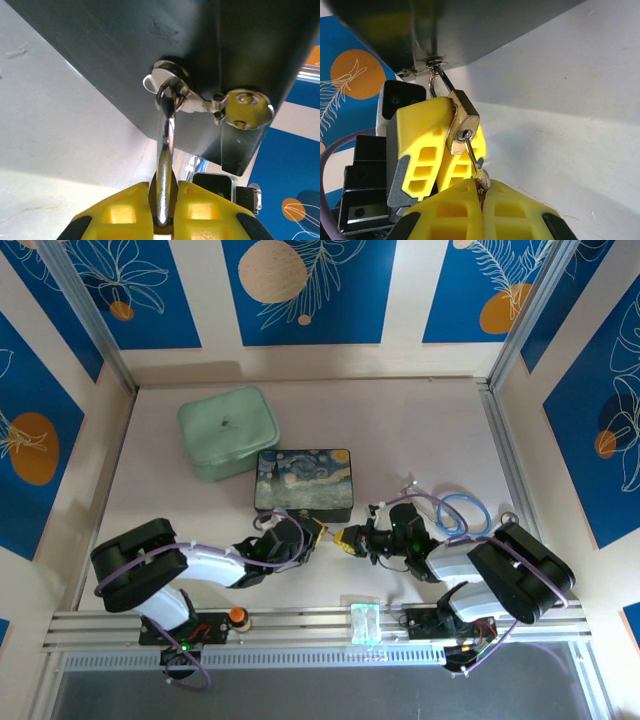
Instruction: Unlock the padlock with the key
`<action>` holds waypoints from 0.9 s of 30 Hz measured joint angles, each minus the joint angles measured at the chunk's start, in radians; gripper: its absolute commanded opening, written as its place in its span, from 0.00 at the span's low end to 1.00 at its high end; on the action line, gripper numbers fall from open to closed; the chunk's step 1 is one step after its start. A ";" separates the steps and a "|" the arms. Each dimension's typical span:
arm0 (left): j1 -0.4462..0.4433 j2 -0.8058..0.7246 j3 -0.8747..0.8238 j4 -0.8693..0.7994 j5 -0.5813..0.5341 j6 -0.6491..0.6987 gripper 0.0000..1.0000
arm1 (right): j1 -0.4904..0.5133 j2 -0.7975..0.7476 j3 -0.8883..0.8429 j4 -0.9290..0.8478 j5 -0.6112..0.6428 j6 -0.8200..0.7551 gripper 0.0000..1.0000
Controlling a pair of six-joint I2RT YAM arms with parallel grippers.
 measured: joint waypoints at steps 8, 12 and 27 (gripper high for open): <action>0.000 -0.008 0.013 -0.018 -0.011 -0.009 0.00 | -0.015 0.163 -0.001 0.207 -0.019 0.040 0.00; 0.000 -0.012 0.013 -0.025 -0.011 -0.009 0.00 | -0.015 0.257 -0.011 0.345 -0.019 0.068 0.00; 0.007 -0.038 0.021 -0.081 -0.022 -0.008 0.00 | 0.006 0.220 -0.058 0.423 -0.008 0.088 0.00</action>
